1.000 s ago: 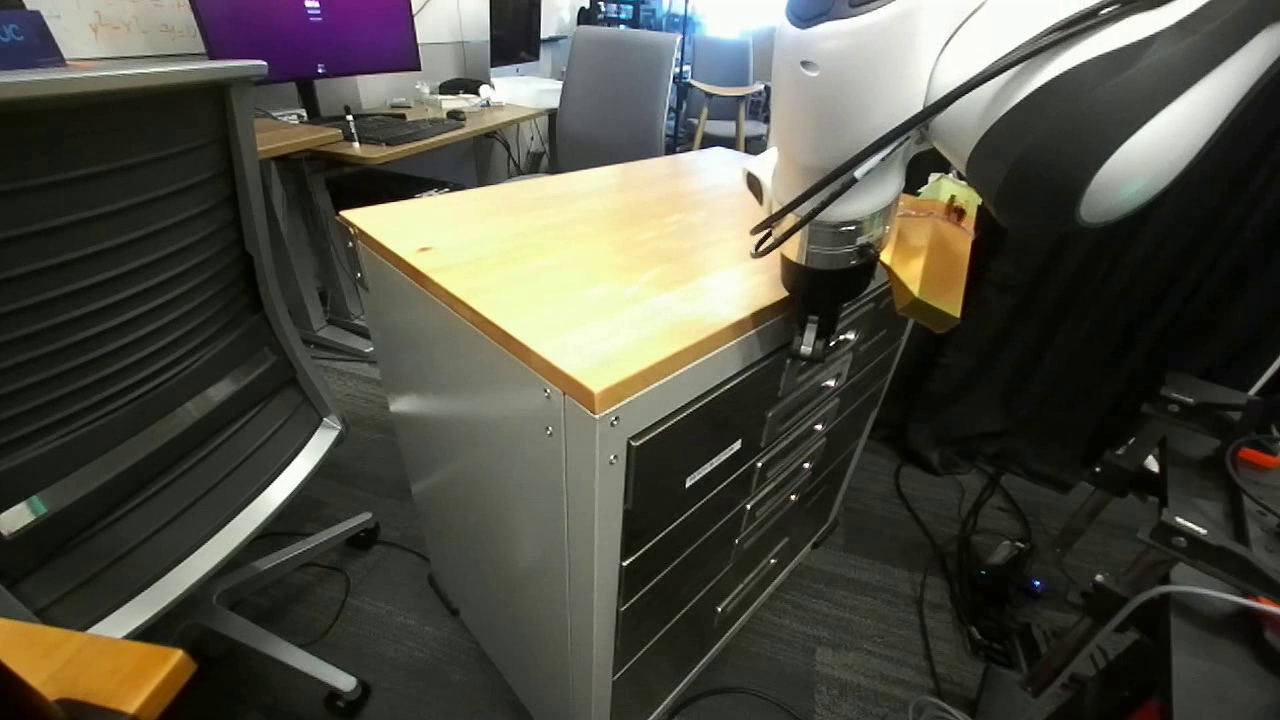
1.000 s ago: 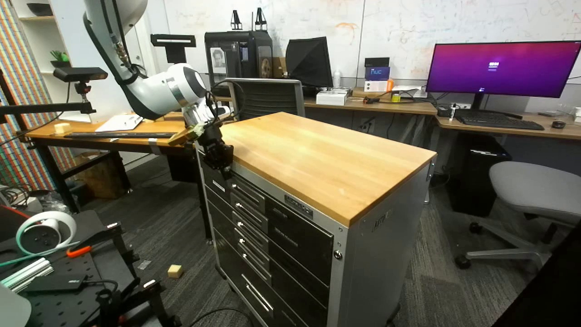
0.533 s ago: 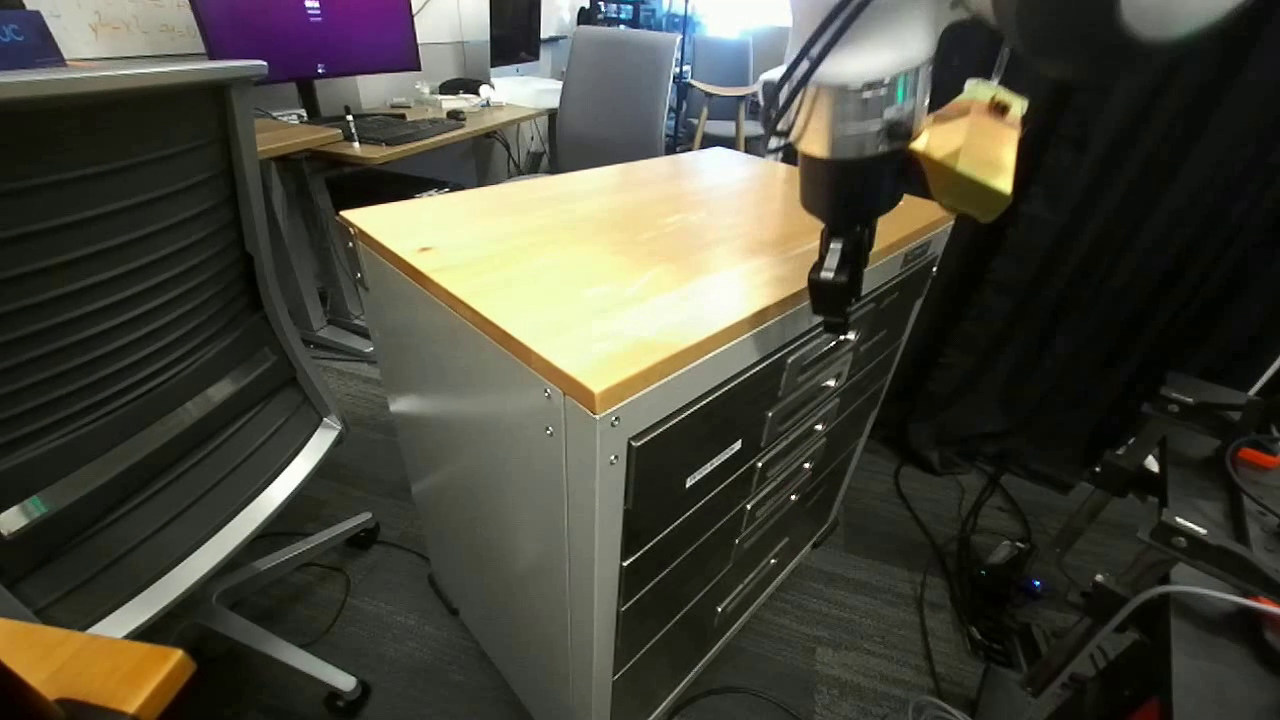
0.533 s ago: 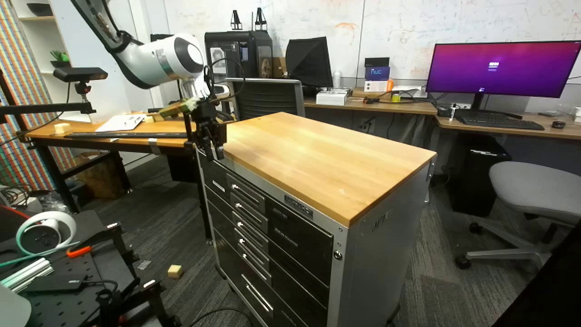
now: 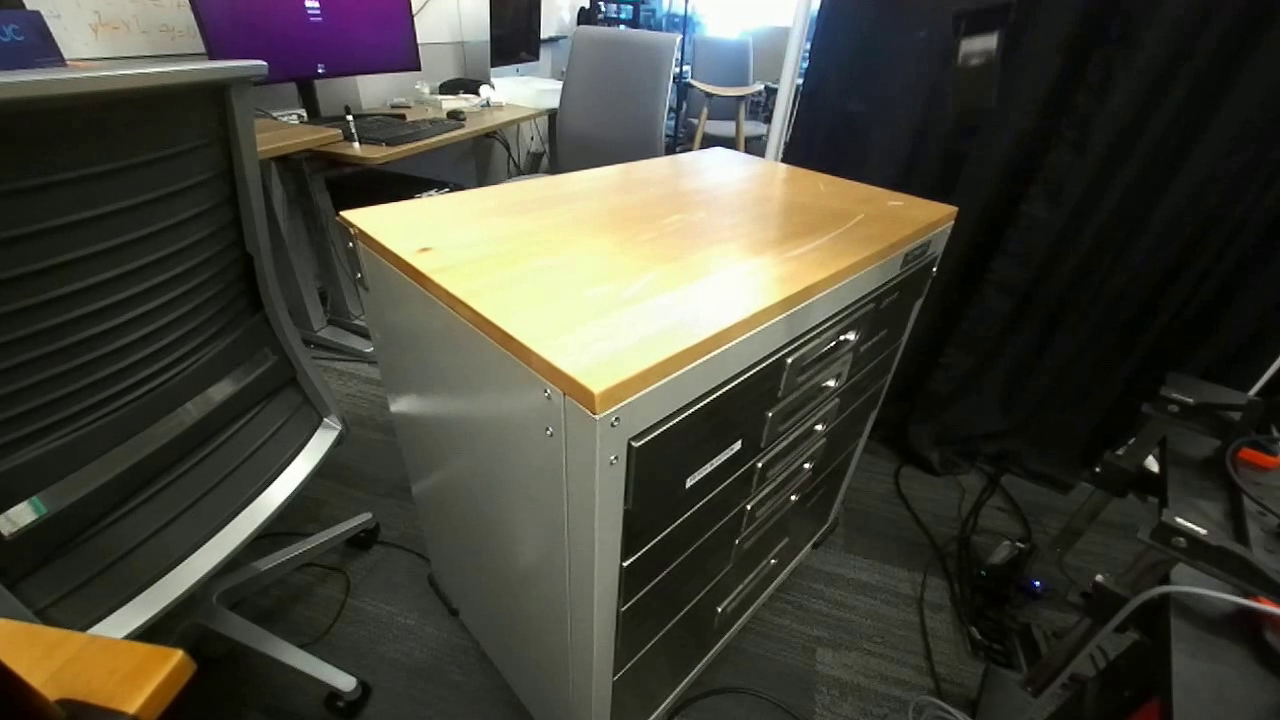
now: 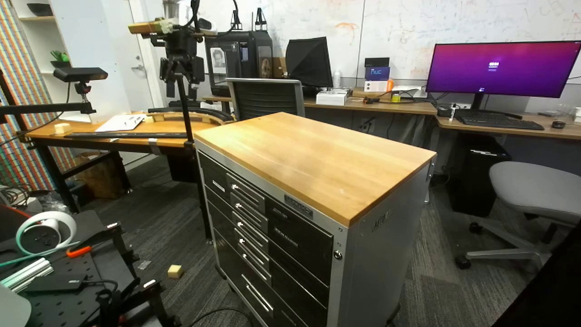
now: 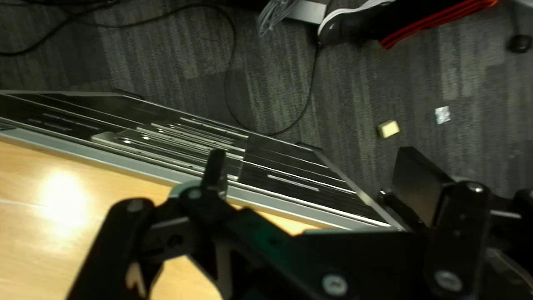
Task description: Put the screwdriver in the open drawer then close the drawer
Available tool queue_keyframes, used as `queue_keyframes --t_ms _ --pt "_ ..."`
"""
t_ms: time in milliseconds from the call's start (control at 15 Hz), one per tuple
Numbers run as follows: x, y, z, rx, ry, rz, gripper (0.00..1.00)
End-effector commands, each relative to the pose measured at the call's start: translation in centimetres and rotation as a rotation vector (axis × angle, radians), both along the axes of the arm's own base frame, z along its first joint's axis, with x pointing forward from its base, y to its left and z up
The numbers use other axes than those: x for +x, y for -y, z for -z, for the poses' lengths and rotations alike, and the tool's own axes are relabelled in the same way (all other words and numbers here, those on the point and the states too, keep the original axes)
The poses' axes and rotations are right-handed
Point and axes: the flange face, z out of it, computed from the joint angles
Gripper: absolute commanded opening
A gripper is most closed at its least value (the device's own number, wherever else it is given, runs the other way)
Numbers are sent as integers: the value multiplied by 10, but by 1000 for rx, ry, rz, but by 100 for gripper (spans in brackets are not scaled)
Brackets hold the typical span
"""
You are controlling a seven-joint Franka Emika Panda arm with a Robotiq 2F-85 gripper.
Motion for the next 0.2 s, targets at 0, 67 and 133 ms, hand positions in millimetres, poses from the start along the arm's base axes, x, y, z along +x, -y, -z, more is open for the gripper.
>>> queue_keyframes --t_ms 0,67,133 --pt "-2 0 -15 30 -5 -13 100" --pt "-3 1 -23 45 -4 -21 100" --pt "-4 2 -26 49 -5 -25 100"
